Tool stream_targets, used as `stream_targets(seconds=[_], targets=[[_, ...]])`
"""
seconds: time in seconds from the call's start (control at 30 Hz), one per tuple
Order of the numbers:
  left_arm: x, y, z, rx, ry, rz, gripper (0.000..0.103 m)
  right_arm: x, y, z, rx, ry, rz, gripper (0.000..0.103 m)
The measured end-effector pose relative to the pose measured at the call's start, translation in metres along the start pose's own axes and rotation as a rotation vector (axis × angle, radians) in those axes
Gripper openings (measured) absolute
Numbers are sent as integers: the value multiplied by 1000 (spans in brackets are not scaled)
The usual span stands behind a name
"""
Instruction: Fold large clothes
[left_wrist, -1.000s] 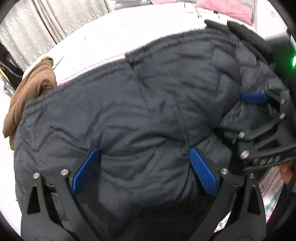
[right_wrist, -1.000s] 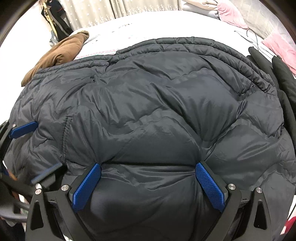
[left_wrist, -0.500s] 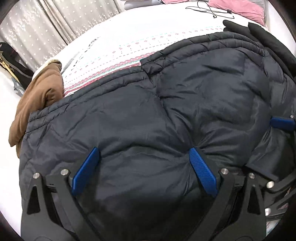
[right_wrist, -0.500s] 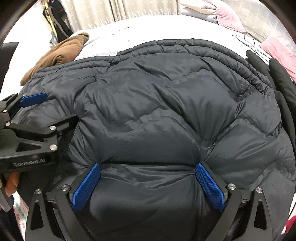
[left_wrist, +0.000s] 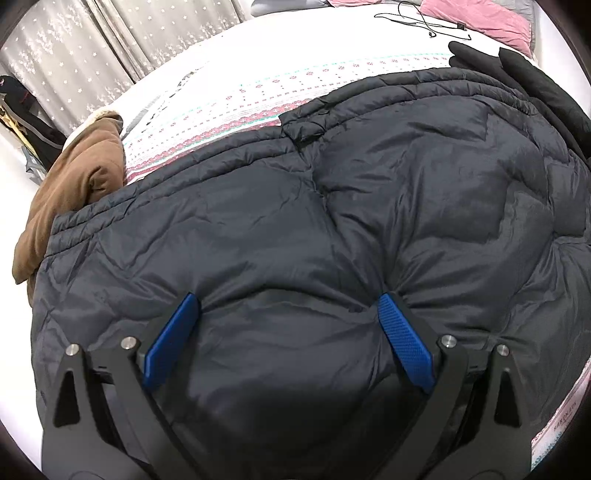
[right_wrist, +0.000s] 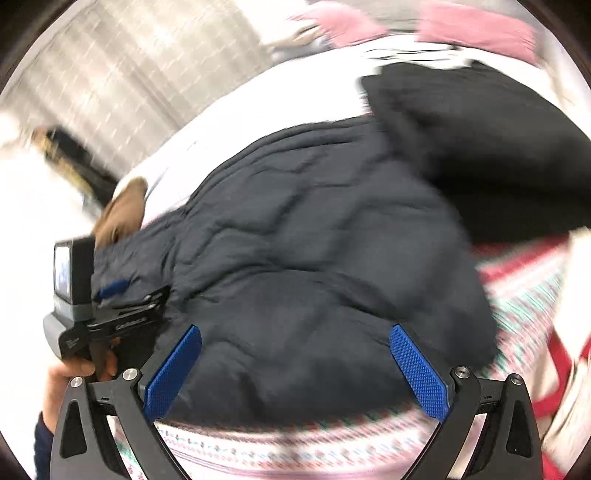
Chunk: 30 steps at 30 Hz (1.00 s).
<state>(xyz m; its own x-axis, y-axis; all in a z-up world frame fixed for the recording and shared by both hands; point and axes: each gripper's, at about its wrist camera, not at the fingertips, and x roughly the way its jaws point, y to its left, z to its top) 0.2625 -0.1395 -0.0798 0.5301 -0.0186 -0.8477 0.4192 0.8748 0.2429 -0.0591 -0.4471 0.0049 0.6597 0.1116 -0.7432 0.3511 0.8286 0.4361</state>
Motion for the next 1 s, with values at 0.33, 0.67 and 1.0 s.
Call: stream_targets(seconds=[0.33, 0.67, 1.0], targets=[[-1, 1, -4, -13, -11, -2, 99, 8, -111, -16, 391, 6, 38, 31], [-1, 7, -7, -50, -5, 9, 99, 4, -114, -23, 450, -12, 113, 40], [0, 7, -8, -53, -5, 15, 100, 18, -78, -53, 328, -2, 254, 55]])
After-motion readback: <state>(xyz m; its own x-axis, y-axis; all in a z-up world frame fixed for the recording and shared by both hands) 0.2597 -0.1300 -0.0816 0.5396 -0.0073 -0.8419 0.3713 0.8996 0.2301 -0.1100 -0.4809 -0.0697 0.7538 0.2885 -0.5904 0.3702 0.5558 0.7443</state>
